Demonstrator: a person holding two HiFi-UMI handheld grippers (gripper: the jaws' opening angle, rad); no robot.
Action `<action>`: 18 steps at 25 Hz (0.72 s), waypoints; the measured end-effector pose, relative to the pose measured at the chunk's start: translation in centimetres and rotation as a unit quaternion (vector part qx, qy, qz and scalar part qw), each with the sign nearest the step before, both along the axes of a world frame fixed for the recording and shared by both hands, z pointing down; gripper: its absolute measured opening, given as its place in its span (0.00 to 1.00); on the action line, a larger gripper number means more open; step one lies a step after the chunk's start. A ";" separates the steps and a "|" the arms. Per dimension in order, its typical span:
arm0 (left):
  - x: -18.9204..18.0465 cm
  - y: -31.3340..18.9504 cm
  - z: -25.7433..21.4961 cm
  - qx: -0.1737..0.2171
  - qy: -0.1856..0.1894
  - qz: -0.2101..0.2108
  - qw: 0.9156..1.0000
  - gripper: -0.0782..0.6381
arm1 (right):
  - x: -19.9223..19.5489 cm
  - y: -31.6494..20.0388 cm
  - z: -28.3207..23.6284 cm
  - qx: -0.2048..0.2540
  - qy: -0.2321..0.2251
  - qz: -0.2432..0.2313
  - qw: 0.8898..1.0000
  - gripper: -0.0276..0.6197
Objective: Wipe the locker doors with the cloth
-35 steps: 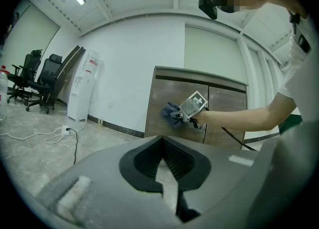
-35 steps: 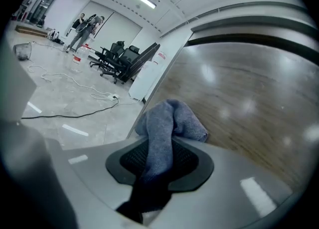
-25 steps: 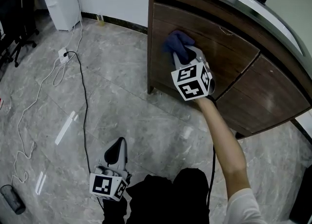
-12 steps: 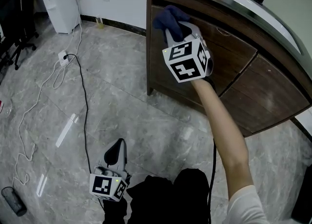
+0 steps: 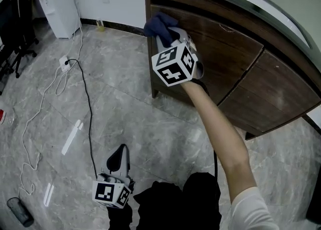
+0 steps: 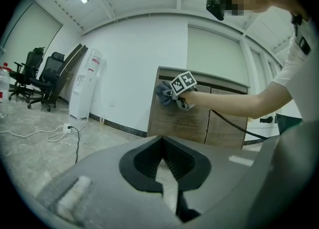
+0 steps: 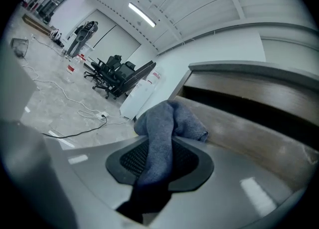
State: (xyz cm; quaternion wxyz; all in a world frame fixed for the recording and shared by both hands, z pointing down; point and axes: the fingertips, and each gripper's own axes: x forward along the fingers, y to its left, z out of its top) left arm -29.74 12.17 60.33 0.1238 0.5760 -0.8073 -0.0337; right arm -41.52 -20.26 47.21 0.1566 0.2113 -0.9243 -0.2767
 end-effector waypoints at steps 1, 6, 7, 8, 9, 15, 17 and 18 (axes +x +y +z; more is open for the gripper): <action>-0.1 0.1 0.0 -0.001 -0.002 -0.002 1.000 0.11 | -0.1 0.1 1.0 -0.003 0.004 -0.001 1.000 0.22; -0.5 0.4 0.5 -0.007 -0.002 -0.004 1.000 0.11 | -0.6 0.1 6.2 -0.017 0.029 -0.002 0.999 0.22; -0.6 0.4 0.6 -0.008 -0.001 -0.004 1.000 0.11 | -0.7 0.2 7.2 -0.020 0.033 -0.001 0.999 0.22; -0.7 0.5 0.7 -0.009 0.000 -0.004 1.000 0.11 | -0.9 0.2 8.1 -0.022 0.037 -0.002 0.999 0.22; -0.7 0.5 0.8 -0.008 0.001 -0.005 1.000 0.11 | -1.0 0.3 9.0 -0.024 0.042 -0.003 0.999 0.22; -0.8 0.2 0.9 -0.010 0.003 -0.003 1.000 0.11 | -1.1 0.7 13.7 -0.040 0.070 -0.012 0.997 0.22; -0.9 0.1 1.0 -0.011 0.002 -0.003 1.000 0.11 | -1.3 0.7 15.5 -0.052 0.080 -0.014 0.995 0.22; -0.9 0.0 1.0 -0.011 0.002 -0.002 1.000 0.11 | -1.4 0.8 16.5 -0.058 0.086 -0.014 0.994 0.22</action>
